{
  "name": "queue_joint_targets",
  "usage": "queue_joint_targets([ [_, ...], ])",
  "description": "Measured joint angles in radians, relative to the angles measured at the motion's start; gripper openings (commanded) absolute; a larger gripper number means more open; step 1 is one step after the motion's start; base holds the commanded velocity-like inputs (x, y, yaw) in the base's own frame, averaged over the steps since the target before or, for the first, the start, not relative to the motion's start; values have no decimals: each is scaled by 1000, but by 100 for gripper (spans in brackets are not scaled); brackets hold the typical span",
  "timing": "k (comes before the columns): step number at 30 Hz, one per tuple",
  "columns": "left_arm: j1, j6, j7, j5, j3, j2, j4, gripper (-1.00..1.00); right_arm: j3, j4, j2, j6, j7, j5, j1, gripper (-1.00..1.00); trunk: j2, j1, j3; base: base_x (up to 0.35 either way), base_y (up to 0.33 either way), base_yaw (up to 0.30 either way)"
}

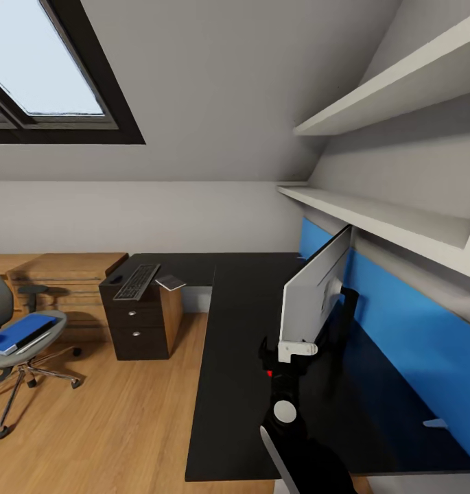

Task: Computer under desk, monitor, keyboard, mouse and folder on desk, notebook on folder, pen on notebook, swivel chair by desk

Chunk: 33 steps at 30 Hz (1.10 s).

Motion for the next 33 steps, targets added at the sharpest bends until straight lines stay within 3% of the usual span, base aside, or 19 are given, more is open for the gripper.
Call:
queue_joint_targets([
  [12, 0, 3, 0, 0, 0, -2, 0, 100, -4, 0, 1, 1, -18, 0, 0, 100, 0, 0, 0, 39, 0, 0],
  [22, 0, 5, 0, 0, 0, -3, 0, 100, -5, -1, 1, -7, -128, -2, 0, 100, 0, 0, 0, 0, 0, 0],
  [33, 0, 4, 0, 0, -1, -3, 0, 100, -5, -1, 1, -10, -139, -3, 0, 100, 0, 0, 0, -28, -28, 0],
])
